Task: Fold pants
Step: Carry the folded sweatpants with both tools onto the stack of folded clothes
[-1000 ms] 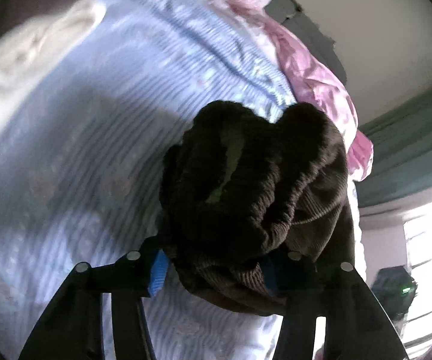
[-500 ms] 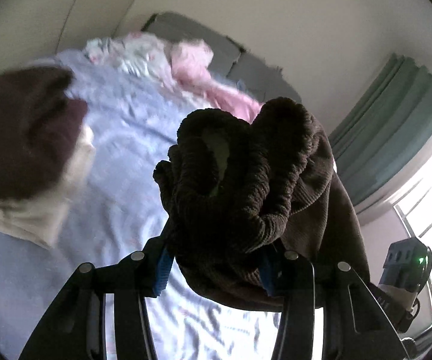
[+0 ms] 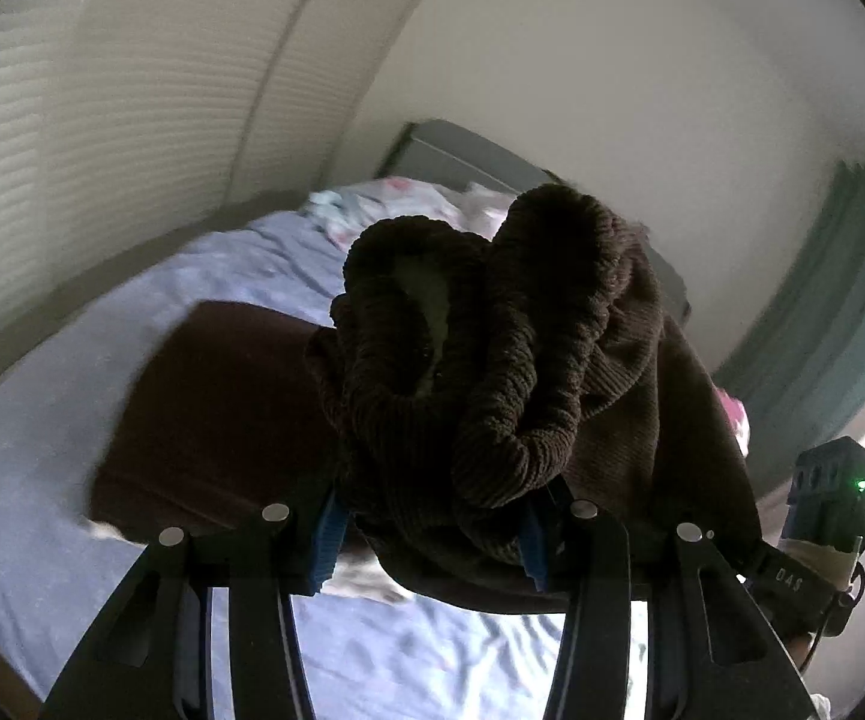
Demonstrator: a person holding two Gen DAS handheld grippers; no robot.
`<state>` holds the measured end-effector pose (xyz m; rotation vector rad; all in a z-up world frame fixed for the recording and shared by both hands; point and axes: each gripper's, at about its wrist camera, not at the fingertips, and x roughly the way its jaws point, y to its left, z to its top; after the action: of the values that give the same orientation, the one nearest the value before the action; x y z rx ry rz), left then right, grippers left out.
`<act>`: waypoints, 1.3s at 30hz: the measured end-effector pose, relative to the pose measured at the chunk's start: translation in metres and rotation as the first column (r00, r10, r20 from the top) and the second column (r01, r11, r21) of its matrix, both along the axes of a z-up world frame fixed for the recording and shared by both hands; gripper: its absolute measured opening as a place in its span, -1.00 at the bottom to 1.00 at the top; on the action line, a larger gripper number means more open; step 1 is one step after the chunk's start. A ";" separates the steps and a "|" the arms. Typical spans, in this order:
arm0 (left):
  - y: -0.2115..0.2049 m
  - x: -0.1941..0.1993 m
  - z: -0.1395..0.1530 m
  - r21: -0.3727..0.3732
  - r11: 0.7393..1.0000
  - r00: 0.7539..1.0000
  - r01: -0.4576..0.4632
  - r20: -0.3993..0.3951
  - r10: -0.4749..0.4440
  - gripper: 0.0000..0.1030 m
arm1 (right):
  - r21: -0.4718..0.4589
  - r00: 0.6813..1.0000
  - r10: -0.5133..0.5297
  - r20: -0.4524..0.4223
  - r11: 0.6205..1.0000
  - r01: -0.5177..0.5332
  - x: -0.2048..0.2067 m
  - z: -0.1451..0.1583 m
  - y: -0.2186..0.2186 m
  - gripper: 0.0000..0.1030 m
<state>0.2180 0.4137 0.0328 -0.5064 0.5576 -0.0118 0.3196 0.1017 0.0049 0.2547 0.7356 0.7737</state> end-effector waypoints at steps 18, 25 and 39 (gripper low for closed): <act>0.144 0.068 -0.116 -0.179 0.978 0.982 -0.104 -0.176 0.072 -0.06 | -0.214 0.999 0.047 -0.010 0.976 -0.048 0.053 -0.044 0.173 0.08; 0.139 0.076 -0.152 -0.180 0.978 0.981 -0.103 -0.180 0.071 0.07 | -0.256 0.995 -0.002 -0.095 0.966 -0.022 0.082 -0.078 0.168 0.13; 0.085 0.039 -0.077 0.353 0.901 0.944 -0.253 -0.115 0.310 0.62 | -0.260 0.995 0.009 -0.097 0.965 -0.034 0.085 -0.080 0.176 0.48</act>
<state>0.2565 0.4987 -0.0443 -0.2524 0.6329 0.4023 0.4047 0.2778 -0.0755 0.0443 0.9224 0.6792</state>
